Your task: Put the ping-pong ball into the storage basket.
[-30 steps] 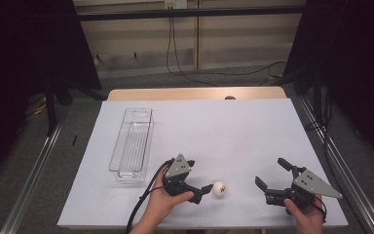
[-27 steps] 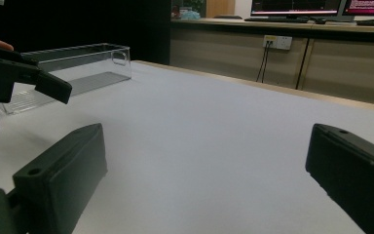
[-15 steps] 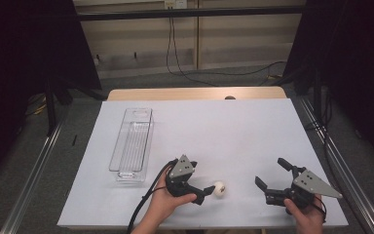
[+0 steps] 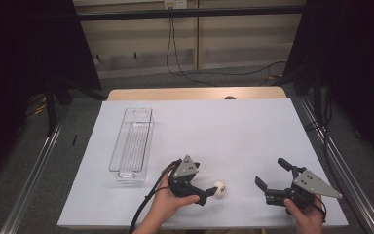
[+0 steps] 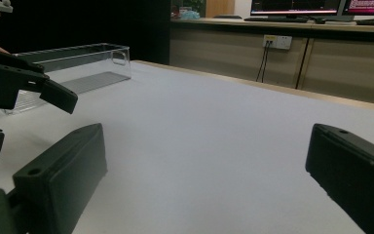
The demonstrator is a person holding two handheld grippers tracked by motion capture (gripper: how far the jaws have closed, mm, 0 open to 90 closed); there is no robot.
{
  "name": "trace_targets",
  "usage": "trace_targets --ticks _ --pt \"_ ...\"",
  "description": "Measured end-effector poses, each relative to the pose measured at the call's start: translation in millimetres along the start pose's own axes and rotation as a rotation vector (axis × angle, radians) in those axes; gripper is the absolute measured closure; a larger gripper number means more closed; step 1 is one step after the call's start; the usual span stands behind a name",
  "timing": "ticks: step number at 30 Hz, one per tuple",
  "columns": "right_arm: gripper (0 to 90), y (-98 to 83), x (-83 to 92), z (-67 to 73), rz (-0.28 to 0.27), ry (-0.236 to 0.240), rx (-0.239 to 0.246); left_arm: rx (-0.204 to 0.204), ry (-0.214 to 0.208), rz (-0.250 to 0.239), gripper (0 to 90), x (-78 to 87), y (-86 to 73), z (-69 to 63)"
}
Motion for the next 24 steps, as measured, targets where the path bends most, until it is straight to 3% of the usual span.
trace_targets --ticks 11,24 --pt "0.9 0.2 0.1 -0.2 -0.002 -0.001 -0.002 -0.007 -0.033 0.018 3.5 -6.0 -1.4 -6.5" --pt "0.9 0.1 0.1 -0.2 -0.001 0.0 0.0 0.002 -0.037 0.043 3.8 -10.5 -3.3 -5.3"
Point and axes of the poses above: each handheld gripper's, and its own axes: x roughly backward along the jaws, y roughly out of its top, z roughly to its left, the point moved 10 cm from there along -x, roughly forward along the jaws, and after that the axes turned 7 degrees about -x, right-handed, at the moved point
